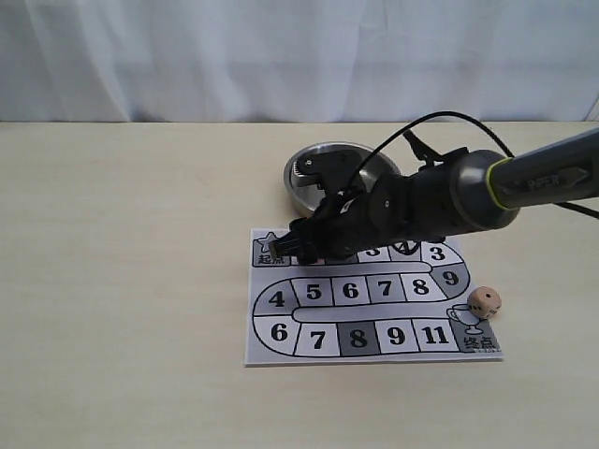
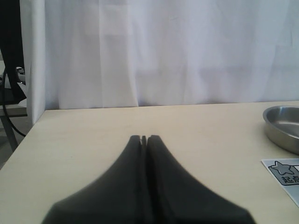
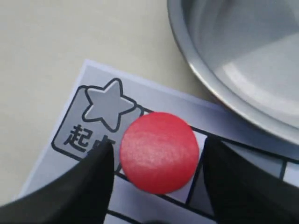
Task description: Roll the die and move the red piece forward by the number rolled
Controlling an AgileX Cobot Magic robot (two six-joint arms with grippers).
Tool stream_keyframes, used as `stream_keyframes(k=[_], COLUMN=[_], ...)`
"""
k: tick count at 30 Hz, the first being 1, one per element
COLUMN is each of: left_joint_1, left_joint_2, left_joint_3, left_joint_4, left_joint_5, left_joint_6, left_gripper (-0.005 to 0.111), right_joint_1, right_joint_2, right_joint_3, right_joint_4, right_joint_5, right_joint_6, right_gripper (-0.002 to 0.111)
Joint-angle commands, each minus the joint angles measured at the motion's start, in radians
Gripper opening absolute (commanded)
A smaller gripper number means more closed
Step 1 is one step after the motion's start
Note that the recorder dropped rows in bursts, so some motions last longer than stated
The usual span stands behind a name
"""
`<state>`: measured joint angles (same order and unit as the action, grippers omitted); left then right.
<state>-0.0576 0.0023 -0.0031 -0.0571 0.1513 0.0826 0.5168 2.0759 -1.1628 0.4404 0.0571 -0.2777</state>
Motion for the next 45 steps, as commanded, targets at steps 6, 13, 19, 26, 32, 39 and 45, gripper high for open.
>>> stream_keyframes(k=[6,13,19,26,32,39,45], left_joint_1=[-0.002,-0.002,-0.002,-0.002,-0.002,-0.002,-0.002], left_joint_2=[-0.002,-0.002,-0.002,-0.002,-0.002,-0.002,-0.002], left_joint_3=[0.003,0.003,0.003,0.003,0.003,0.003,0.003], left_joint_4=[0.003,0.003,0.003,0.003,0.003,0.003,0.003], left_joint_5=[-0.008,-0.008,-0.008,-0.008,-0.008,-0.008,-0.008], left_joint_6=[-0.01,-0.01,-0.01,-0.01,-0.01,-0.01,-0.01], left_gripper=[0.0,0.0,0.0,0.0,0.0,0.0,0.0], right_joint_1=[-0.003,-0.003,-0.042,-0.169,-0.307,-0.443,-0.559], right_joint_2=[-0.097,-0.157,-0.209,-0.245,-0.264,-0.275,-0.275], right_joint_3=[0.001,0.001,0.001,0.001,0.001,0.001,0.002], right_joint_4=[-0.008,-0.008,-0.008,-0.008,-0.137,-0.389,-0.389], right_joint_5=[-0.003,0.046,0.201,0.448,0.624,0.795,0.835], right_joint_6=[0.001,0.001,0.012,0.039,0.113,0.191,0.128], right_gripper=[0.054,0.053,0.025,0.004,0.004,0.004,0.004])
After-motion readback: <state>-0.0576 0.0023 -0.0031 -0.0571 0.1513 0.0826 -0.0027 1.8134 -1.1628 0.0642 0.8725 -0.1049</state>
